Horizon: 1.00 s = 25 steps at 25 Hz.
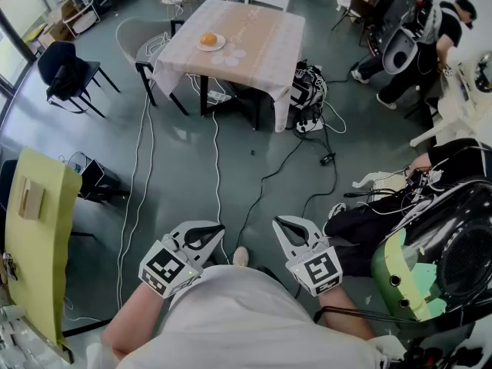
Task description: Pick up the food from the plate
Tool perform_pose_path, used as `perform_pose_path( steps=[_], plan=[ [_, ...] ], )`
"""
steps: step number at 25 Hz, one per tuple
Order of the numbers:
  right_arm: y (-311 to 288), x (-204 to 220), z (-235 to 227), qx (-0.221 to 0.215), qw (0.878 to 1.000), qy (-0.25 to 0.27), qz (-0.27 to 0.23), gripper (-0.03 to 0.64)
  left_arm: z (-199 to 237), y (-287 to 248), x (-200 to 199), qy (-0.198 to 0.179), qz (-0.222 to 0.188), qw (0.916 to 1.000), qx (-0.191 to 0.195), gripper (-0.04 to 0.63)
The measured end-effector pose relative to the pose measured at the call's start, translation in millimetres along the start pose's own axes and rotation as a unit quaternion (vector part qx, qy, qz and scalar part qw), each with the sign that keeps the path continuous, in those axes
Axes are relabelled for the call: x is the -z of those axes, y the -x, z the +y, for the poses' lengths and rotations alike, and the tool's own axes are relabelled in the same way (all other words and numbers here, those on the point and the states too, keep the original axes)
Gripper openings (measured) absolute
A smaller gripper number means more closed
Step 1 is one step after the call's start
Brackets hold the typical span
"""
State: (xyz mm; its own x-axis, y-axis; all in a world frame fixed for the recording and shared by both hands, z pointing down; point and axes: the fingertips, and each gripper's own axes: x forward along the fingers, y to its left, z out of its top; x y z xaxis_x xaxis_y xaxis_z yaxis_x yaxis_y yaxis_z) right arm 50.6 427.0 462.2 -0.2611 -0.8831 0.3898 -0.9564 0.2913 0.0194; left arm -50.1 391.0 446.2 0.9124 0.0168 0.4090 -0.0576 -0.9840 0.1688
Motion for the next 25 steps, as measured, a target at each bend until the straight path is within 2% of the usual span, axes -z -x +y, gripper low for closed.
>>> perform_pose_path(
  steps=[7,13,17,20,25],
  plan=[
    [0,5,6,-0.002,1.000,0.001,-0.003,0.012,4,8,0,0.000,-0.002,0.9999,-0.015,0.009],
    [-24,6,-18,-0.003,1.000,-0.008,0.006,0.012,37,-6,-9,0.009,-0.002,0.9997,-0.022,0.009],
    [-57,9,-32,-0.005,1.000,-0.022,0.021,0.012,80,-14,-14,0.010,-0.011,0.9997,-0.019,0.009],
    [-88,2,-45,0.000,0.999,-0.024,0.029,0.014,117,-20,-25,0.015,-0.034,0.9993,0.005,0.009],
    [-157,-41,-75,0.030,0.999,-0.021,0.034,0.020,191,-21,-64,-0.008,-0.051,0.9981,0.034,0.009]
  ],
)
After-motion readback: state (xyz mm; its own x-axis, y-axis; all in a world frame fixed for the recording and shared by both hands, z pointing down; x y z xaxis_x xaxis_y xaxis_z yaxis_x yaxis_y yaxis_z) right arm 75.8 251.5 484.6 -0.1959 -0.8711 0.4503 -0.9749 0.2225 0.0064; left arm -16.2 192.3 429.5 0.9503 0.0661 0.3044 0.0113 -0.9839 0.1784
